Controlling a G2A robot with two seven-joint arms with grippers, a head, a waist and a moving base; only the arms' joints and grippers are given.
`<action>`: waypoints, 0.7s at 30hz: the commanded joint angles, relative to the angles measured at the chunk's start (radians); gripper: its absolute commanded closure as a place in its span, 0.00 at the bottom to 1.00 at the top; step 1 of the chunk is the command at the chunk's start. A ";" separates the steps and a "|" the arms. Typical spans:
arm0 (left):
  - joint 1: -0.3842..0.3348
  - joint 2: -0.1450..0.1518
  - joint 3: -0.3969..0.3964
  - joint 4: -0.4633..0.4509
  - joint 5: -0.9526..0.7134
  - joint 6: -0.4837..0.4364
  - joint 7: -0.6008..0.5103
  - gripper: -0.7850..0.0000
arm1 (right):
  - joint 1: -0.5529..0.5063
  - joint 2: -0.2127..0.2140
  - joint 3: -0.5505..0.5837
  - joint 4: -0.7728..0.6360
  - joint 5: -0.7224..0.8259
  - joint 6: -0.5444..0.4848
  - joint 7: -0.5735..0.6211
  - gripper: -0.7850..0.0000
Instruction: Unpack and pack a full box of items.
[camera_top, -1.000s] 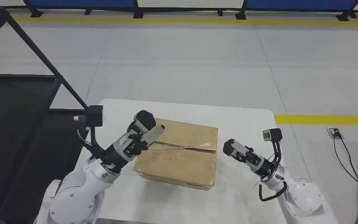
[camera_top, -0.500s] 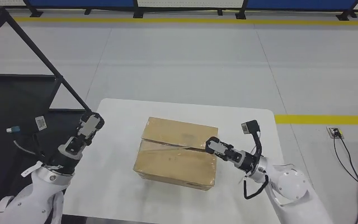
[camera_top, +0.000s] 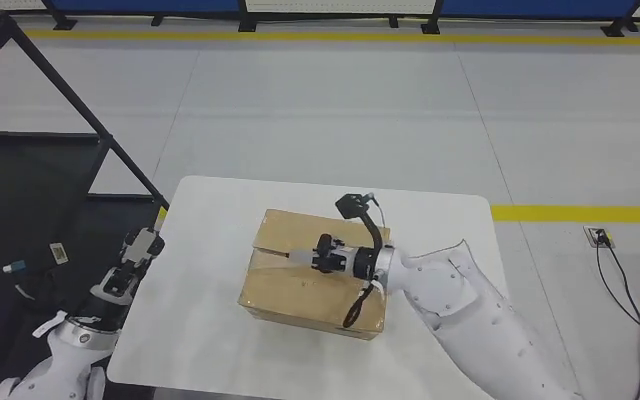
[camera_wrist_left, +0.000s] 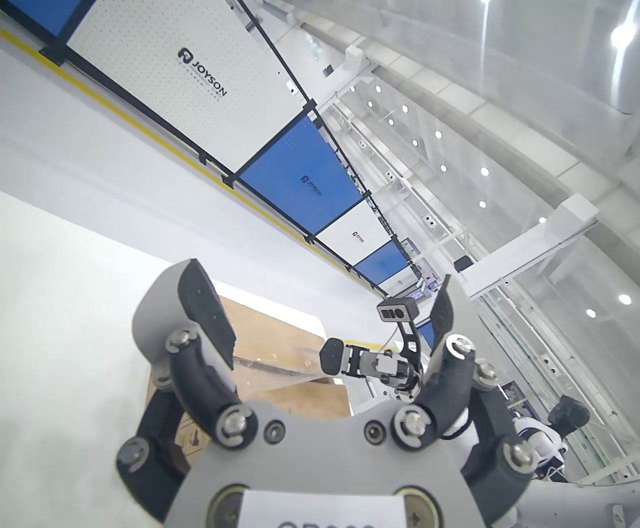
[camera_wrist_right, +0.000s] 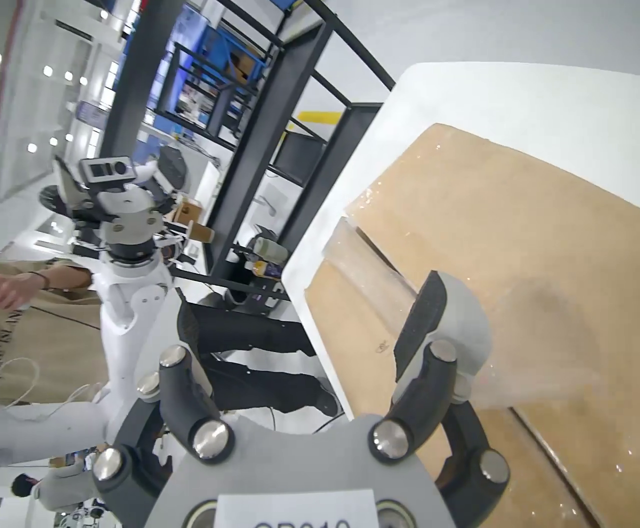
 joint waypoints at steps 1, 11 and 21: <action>0.004 0.001 -0.007 0.004 -0.008 -0.004 -0.005 0.00 | 0.015 -0.006 -0.021 0.013 -0.031 0.028 -0.007 0.00; -0.023 0.010 0.004 0.015 -0.017 -0.008 -0.053 0.00 | -0.069 0.013 0.041 -0.066 -0.126 0.117 -0.023 0.00; -0.058 0.017 0.041 0.034 -0.001 0.004 -0.077 0.00 | -0.198 0.038 0.145 -0.170 -0.158 0.174 -0.040 0.00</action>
